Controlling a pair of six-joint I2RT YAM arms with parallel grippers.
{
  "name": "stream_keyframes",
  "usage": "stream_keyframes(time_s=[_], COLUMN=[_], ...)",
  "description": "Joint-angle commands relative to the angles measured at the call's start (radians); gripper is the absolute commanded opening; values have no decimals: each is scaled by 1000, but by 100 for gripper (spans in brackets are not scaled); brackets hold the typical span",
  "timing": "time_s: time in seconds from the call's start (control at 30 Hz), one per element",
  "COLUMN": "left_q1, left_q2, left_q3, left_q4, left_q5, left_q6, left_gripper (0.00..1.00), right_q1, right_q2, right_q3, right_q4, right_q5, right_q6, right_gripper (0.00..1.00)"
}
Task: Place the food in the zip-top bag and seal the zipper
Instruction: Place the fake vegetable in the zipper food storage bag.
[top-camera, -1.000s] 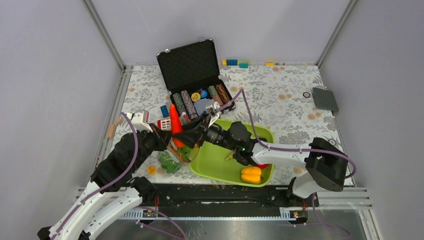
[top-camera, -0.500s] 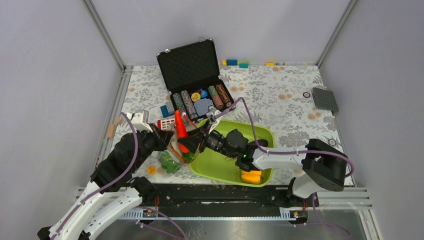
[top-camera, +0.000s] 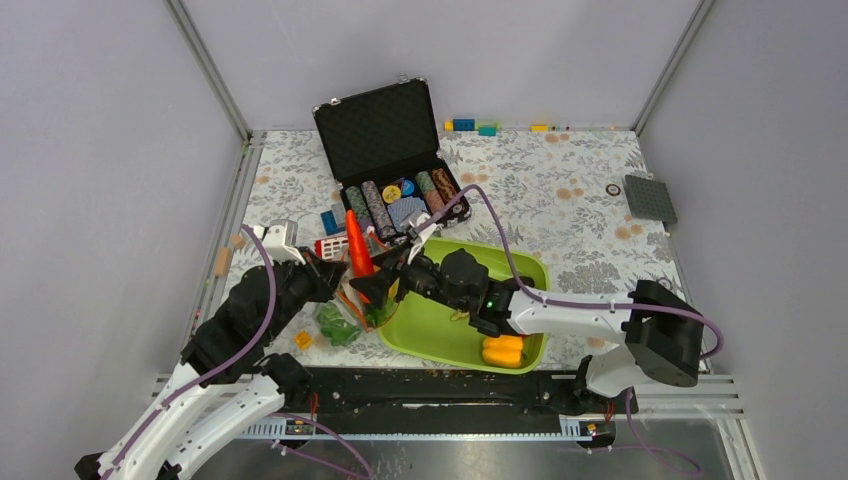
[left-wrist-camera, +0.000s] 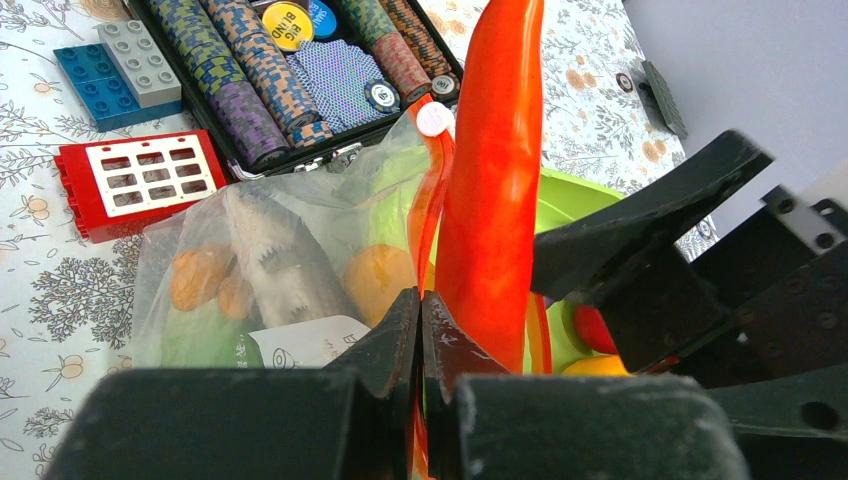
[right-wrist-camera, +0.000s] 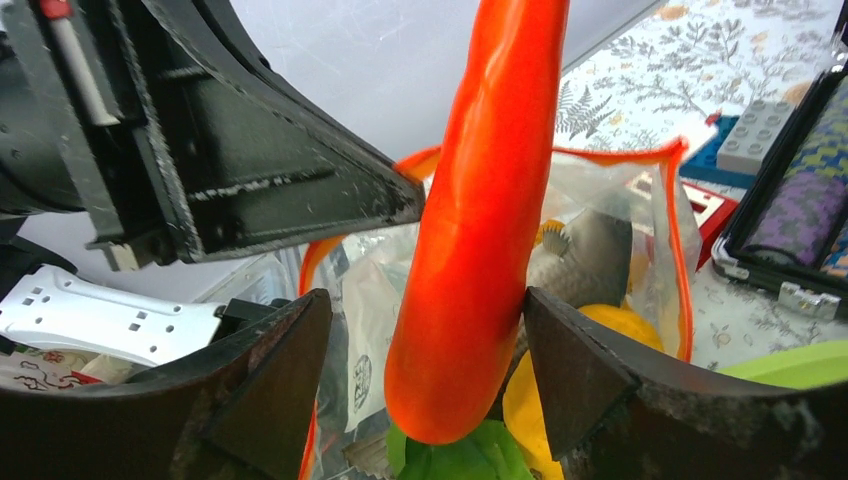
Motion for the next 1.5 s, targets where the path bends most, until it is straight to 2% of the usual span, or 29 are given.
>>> stream_keyframes(time_s=[0.0,0.3,0.5,0.83,1.23,1.47], left_q1=[1,1,2,1,1,1], left_q2=[-11,-14,-21,-25,-18,-16], left_q3=[-5,-5,-7,-7,-7,-8], left_q4=[56,59,63,64,69,71], left_q5=[15,28,30,43,63,68], left_q6=[1,5,5,8,13,15], left_gripper=[0,0,0,0,0,0], right_q1=[11,11,11,9,11,10], right_q2=[-41,-16,28,82,142,147], right_q3=[114,280,368,470,578,590], right_q4=[-117,-366,-495,-608,-721,-731], right_q5=[57,162,162,234,340,373], right_q6=[-89,-219,-249,-274,-225,-209], right_gripper=[79,79,70,65,62,43])
